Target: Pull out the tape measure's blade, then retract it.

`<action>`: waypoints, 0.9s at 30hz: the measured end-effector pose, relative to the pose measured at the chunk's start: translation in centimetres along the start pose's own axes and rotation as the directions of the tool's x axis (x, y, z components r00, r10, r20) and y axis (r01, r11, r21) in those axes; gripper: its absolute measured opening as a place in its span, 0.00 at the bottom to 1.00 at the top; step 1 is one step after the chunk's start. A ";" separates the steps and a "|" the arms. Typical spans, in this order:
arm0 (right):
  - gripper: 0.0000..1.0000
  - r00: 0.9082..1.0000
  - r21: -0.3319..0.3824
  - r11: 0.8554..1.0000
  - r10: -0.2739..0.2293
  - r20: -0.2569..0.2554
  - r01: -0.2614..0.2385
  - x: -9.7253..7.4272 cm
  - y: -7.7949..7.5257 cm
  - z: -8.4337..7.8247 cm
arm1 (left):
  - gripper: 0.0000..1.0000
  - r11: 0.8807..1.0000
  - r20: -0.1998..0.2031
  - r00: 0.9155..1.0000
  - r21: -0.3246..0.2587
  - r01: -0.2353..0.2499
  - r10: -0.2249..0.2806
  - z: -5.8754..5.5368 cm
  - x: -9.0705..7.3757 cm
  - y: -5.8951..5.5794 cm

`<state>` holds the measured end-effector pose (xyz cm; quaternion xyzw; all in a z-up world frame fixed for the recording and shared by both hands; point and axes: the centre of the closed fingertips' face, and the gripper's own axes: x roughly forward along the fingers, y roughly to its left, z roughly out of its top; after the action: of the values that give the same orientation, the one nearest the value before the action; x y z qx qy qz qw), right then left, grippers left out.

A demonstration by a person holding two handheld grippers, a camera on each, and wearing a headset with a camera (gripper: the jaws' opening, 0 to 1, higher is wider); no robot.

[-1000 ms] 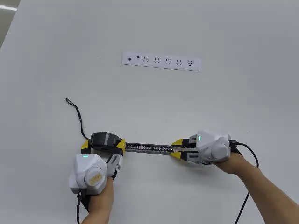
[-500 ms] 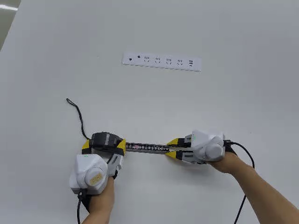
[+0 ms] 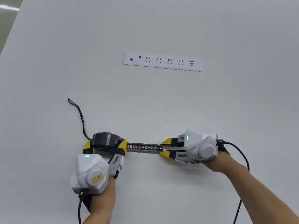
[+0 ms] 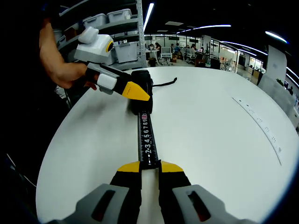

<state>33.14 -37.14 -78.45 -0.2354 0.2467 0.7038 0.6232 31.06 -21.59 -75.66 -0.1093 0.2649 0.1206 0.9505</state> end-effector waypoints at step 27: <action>0.11 1.000 -0.018 1.000 -0.001 0.017 0.002 1.7 0.3 1.4 | 0.60 1.000 -0.007 1.000 -0.022 0.009 -0.010 -0.1 0.0 0.1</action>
<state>32.62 -34.98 -78.47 -0.2352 0.2350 0.7075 0.6236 30.99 -21.53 -75.70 -0.1214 0.2665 0.1186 0.9488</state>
